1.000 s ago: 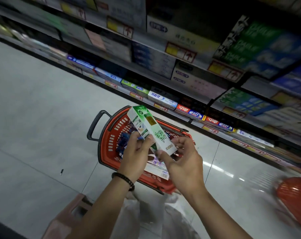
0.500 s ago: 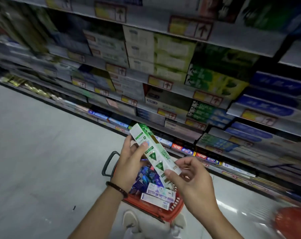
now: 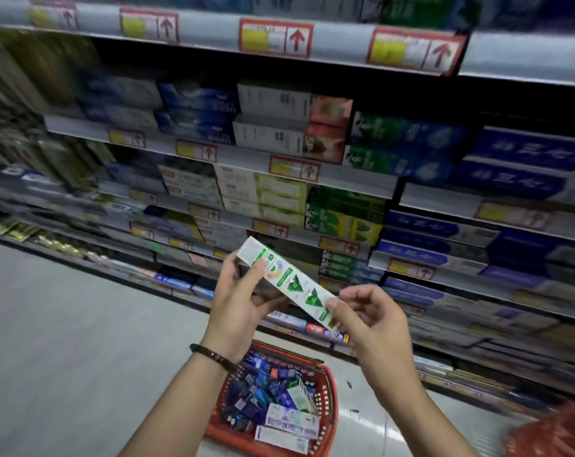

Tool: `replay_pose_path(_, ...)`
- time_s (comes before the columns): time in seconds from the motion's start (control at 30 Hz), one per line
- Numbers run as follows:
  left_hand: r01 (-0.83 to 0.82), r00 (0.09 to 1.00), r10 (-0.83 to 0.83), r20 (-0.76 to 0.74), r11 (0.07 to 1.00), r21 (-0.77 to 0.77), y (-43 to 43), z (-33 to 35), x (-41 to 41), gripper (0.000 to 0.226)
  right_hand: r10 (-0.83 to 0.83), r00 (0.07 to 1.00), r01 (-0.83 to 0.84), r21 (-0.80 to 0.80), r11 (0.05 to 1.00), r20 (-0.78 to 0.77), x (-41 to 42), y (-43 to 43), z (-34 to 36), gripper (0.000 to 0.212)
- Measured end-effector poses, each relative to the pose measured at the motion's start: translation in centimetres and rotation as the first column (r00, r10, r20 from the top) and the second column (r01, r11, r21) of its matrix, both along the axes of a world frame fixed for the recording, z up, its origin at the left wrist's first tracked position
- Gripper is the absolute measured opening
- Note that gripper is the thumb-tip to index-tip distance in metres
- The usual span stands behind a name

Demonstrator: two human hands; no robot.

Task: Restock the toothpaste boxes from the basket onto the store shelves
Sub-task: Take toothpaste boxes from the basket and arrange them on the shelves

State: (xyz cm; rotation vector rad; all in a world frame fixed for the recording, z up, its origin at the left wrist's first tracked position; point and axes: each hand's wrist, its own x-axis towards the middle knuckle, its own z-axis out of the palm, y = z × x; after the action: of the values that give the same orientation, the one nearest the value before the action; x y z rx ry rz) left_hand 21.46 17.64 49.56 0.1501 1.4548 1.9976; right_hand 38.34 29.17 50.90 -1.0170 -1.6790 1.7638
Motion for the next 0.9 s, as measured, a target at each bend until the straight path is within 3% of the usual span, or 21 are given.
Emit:
replay_pose_path(0.1, -0.003, 1.000, 0.003, -0.003, 0.999, 0.037, 1.1, 2.3, 0.9, 0.043, 0.002, 0.997, -0.001, 0.011, 1.000, -0.074, 0.7, 1.2, 1.8, 0.021)
replay_pose_path(0.43, -0.032, 0.999, 0.028, 0.038, 0.994, 0.103, 4.3, 7.1, 3.6, 0.042, 0.019, 0.994, -0.004, 0.129, 0.992, -0.110, 4.6, 3.6, 5.4, 0.047)
replay_pose_path(0.9, 0.158, 0.985, -0.145, -0.093, 0.977, 0.145, 3.8, 10.8, 4.8, 0.021, -0.234, 0.927, 0.303, 0.217, 0.928, -0.292, 7.4, 2.3, 8.3, 0.028)
